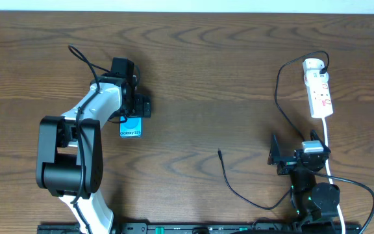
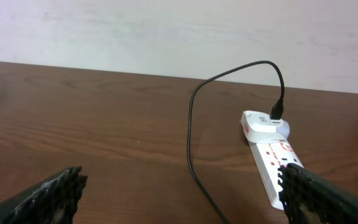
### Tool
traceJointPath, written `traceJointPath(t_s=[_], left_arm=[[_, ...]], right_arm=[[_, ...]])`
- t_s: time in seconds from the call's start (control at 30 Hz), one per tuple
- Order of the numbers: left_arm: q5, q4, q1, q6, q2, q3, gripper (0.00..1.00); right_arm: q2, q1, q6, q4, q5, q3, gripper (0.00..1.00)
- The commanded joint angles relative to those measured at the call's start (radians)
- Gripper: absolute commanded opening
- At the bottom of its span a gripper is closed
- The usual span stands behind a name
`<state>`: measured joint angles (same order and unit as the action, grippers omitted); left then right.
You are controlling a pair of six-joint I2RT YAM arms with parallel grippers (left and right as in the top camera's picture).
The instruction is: Plug charger to phone and switch on socket
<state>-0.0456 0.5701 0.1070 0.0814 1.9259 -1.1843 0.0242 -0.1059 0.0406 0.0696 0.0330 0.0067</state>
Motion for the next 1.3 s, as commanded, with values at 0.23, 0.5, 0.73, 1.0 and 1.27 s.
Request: traceJointPath(t_s=[0.23, 0.5, 0.73, 1.0, 1.27], left_arm=[[0.001, 0.004, -0.004, -0.002, 0.031, 0.011, 0.98], [0.001, 0.004, -0.004, -0.002, 0.031, 0.018, 0.90], [0.001, 0.004, -0.004, -0.002, 0.031, 0.018, 0.87], [0.001, 0.004, -0.004, -0.001, 0.031, 0.018, 0.75], [0.001, 0.004, -0.004, -0.001, 0.031, 0.018, 0.65]], right_arm=[[-0.005, 0.001, -0.002, 0.004, -0.002, -0.001, 0.99], [-0.005, 0.001, -0.002, 0.004, -0.002, -0.001, 0.99], [-0.005, 0.001, -0.002, 0.004, -0.002, -0.001, 0.99], [-0.005, 0.001, -0.002, 0.004, -0.002, -0.001, 0.99], [-0.005, 0.001, -0.002, 0.004, -0.002, -0.001, 0.99]])
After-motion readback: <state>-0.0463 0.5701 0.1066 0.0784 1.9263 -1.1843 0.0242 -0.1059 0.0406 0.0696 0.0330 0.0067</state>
